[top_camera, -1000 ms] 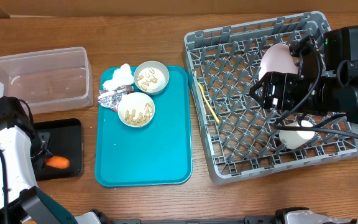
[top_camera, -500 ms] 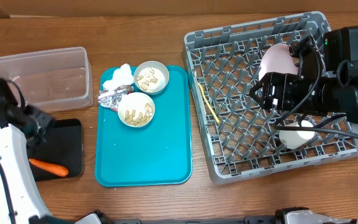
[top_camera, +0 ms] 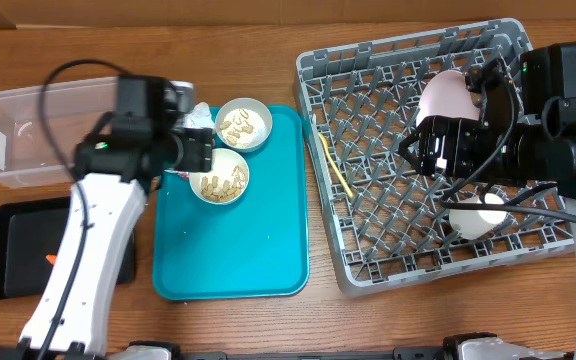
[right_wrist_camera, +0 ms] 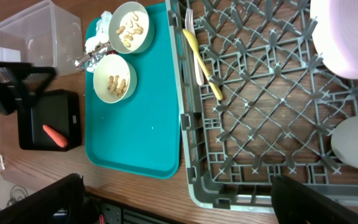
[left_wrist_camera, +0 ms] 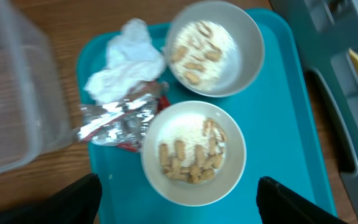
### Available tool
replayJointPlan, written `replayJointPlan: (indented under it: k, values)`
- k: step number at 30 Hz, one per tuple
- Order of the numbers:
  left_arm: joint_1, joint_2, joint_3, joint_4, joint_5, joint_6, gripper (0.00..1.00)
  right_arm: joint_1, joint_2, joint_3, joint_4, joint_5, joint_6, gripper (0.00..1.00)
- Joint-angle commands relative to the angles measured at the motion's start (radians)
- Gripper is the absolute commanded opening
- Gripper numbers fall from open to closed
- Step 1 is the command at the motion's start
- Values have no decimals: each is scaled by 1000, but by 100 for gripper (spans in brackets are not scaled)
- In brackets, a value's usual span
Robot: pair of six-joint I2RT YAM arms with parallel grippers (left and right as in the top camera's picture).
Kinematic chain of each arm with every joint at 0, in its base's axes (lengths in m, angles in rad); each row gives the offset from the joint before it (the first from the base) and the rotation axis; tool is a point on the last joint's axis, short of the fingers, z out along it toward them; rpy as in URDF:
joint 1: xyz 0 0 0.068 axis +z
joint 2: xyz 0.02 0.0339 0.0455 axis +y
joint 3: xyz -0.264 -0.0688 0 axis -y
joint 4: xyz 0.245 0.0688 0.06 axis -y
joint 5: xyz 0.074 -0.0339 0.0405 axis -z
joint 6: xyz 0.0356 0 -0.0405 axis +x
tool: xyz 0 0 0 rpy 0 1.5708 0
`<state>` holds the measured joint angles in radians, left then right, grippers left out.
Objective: Sort waste into correct bins and load items into the dishwasher rack
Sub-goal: 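Reach the left gripper to the rice-and-peanut bowl and grasp its rim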
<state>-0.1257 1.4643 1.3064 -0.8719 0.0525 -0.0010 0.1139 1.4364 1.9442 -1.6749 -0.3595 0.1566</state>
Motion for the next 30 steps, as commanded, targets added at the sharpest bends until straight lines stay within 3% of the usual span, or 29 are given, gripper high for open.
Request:
replayJointPlan:
  k: [1,6,12,16,26,30]
  values:
    - [-58,79,11,1,-3,83,82,4,2,0,7,0,2,100]
    - [-115,199,11,0,42,84,78,4,2,0,16,0,4,100]
    - [-164,310,11,36,49,84,64,4,2,0,19,0,4,100]
    - [-196,355,11,33,41,80,49,4,2,0,18,0,4,100]
    - [-211,480,11,47,34,-71,29,4,2,0,16,0,0,100]
    - [-211,482,12,22,15,-129,12,4,2,0,11,0,0,100]
